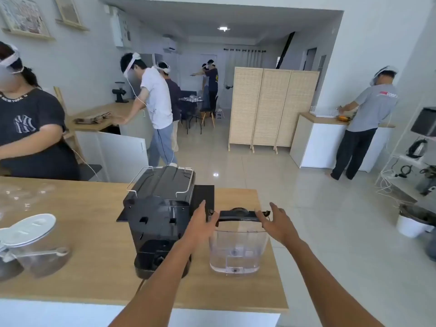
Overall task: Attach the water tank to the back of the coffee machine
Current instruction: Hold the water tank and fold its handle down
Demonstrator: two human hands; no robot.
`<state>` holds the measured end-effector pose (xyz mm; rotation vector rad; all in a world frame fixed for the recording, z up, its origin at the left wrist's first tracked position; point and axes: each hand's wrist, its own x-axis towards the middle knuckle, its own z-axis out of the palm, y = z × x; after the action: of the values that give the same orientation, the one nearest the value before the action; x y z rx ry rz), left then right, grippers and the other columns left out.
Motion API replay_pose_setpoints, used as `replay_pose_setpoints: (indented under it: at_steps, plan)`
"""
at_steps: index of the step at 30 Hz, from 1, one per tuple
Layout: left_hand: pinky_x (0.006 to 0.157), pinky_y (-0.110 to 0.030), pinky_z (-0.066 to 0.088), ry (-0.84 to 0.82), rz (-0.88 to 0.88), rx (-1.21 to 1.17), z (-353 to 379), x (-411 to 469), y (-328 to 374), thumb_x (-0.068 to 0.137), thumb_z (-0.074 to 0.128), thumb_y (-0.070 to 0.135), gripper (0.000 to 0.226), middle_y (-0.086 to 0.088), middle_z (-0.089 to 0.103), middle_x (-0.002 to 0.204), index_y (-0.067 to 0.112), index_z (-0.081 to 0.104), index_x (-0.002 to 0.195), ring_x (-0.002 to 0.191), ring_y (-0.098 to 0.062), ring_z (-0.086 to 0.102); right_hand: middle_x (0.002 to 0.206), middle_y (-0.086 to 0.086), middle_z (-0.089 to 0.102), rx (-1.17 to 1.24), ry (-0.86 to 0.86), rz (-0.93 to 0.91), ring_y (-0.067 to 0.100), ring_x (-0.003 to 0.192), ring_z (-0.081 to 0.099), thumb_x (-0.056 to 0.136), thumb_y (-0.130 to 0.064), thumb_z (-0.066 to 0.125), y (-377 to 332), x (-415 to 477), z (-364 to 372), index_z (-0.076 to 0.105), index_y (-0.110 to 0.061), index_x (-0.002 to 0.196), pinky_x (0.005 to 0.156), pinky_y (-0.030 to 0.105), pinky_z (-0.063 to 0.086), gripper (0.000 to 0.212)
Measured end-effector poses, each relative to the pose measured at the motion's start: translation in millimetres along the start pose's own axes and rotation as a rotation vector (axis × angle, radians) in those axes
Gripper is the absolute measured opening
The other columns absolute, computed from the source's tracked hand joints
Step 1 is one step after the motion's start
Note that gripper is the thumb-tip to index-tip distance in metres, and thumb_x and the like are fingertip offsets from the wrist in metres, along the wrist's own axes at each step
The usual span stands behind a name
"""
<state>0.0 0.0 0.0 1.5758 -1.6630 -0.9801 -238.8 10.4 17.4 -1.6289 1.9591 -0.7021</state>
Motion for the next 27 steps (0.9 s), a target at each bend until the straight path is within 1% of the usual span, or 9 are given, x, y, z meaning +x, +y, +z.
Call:
replay_pose_setpoints:
  at_steps: [3,6,9,11,15,18,20,24,27]
  plan:
    - [0.116,-0.038,0.027,-0.043,-0.147,-0.026,7,4,-4,0.098,0.045,0.057,0.087,-0.011,0.024,0.163,0.01,0.003,0.159,0.147,-0.027,0.031,0.148,0.019,0.047,0.069,-0.011,0.039,0.036,0.134,0.049,0.096,-0.061,0.05,7,2,5,0.04,-0.008,0.149,0.094,0.036,0.036,0.076]
    - [0.116,-0.04,0.031,-0.059,-0.184,-0.078,15,5,-7,0.08,0.043,0.081,0.103,-0.005,0.042,0.156,0.014,0.026,0.155,0.141,-0.023,0.041,0.124,0.013,0.063,0.139,-0.06,0.042,0.029,0.113,0.059,0.094,-0.066,0.048,14,7,9,0.055,-0.013,0.134,0.089,0.034,0.042,0.067]
    - [0.109,-0.033,0.033,-0.037,-0.136,-0.154,21,6,-13,0.092,0.046,0.065,0.077,0.0,0.045,0.152,0.016,0.037,0.151,0.138,-0.019,0.044,0.108,0.0,0.062,0.245,-0.088,0.028,0.023,0.109,0.058,0.097,-0.058,0.051,18,8,11,0.06,-0.021,0.122,0.086,0.03,0.038,0.046]
    - [0.109,-0.032,0.034,-0.017,-0.092,-0.184,22,6,-16,0.095,0.048,0.058,0.071,0.0,0.042,0.156,0.018,0.034,0.153,0.139,-0.018,0.042,0.11,-0.005,0.059,0.304,-0.072,0.015,0.018,0.107,0.054,0.096,-0.056,0.055,19,7,12,0.057,-0.026,0.129,0.088,0.028,0.036,0.045]
    - [0.108,-0.032,0.034,0.044,-0.014,-0.173,21,2,-22,0.094,0.055,0.055,0.079,0.002,0.035,0.159,0.023,0.021,0.158,0.142,-0.021,0.038,0.115,-0.014,0.063,0.384,0.009,-0.047,0.015,0.112,0.059,0.093,-0.054,0.061,26,0,15,0.052,-0.038,0.138,0.092,0.027,0.041,0.049]
    - [0.103,-0.03,0.043,0.114,-0.006,-0.219,26,11,-36,0.078,0.062,0.071,0.098,-0.003,0.05,0.149,0.023,0.028,0.155,0.134,-0.019,0.05,0.11,-0.021,0.064,0.402,0.023,-0.071,0.007,0.108,0.061,0.093,-0.05,0.065,33,10,24,0.051,-0.049,0.13,0.083,0.016,0.043,0.04]
    - [0.101,-0.028,0.048,0.162,0.018,-0.261,25,9,-41,0.074,0.067,0.068,0.098,-0.006,0.065,0.133,0.02,0.035,0.153,0.126,-0.019,0.058,0.114,-0.02,0.066,0.443,0.048,-0.1,0.002,0.109,0.061,0.092,-0.048,0.067,37,8,25,0.051,-0.048,0.136,0.087,0.014,0.045,0.047]
    - [0.099,-0.037,0.054,0.2,0.125,-0.307,25,9,-37,0.086,0.075,0.035,0.061,0.002,0.076,0.113,0.024,0.053,0.143,0.114,-0.017,0.068,0.121,-0.012,0.071,0.508,0.097,-0.148,0.006,0.113,0.065,0.092,-0.042,0.07,40,10,27,0.051,-0.049,0.141,0.092,0.02,0.053,0.053]
    - [0.09,-0.023,0.056,0.271,0.156,-0.306,25,6,-31,0.084,0.078,0.029,0.056,0.002,0.076,0.112,0.027,0.06,0.137,0.107,-0.009,0.071,0.122,-0.004,0.072,0.55,0.133,-0.13,0.013,0.11,0.069,0.09,-0.055,0.062,36,10,27,0.053,-0.046,0.142,0.085,0.013,0.054,0.054]
